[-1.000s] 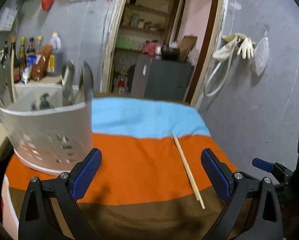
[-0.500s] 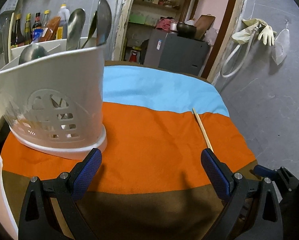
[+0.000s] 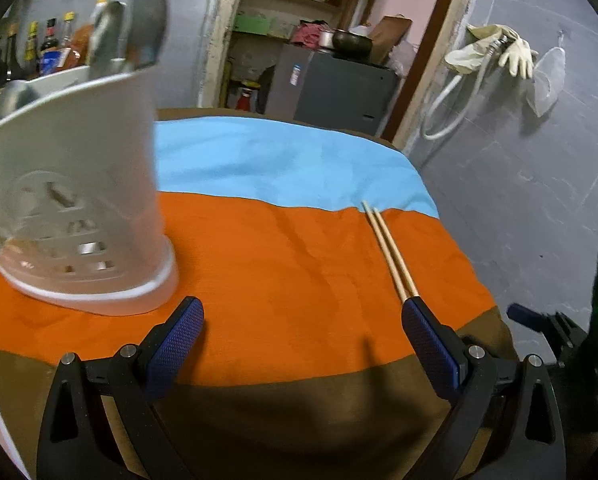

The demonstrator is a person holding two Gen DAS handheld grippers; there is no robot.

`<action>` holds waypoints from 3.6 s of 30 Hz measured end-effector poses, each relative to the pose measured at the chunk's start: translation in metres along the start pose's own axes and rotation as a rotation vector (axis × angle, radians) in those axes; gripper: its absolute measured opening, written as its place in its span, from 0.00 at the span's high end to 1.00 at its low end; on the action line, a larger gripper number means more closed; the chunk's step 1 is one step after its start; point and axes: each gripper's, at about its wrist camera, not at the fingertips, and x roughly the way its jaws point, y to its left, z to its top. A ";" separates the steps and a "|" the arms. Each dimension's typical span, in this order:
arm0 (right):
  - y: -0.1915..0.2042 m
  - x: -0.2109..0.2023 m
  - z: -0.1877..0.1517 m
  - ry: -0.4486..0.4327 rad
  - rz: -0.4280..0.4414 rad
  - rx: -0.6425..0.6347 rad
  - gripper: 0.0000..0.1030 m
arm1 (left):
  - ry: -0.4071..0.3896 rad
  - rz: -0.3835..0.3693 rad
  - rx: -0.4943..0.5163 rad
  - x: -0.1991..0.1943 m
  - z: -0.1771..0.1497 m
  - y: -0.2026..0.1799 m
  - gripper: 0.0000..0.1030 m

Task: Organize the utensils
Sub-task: 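Move both tools back over the cloth toward the two remaining chopsticks, then close the left gripper on one chopstick while the right gripper grasps the other, then lift the chopstick with the left gripper while the right gripper lifts its chopstick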

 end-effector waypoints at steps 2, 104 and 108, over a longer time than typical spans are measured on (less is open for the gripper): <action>-0.006 -0.001 0.005 -0.020 0.035 0.008 0.13 | 0.020 -0.026 0.002 0.005 0.002 -0.002 0.06; -0.012 -0.067 0.074 -0.464 0.466 0.256 0.97 | -0.282 -0.211 0.029 -0.074 0.055 -0.030 0.98; 0.014 -0.091 0.102 -0.556 0.520 0.234 0.97 | -0.375 -0.196 -0.015 -0.105 0.068 -0.016 0.98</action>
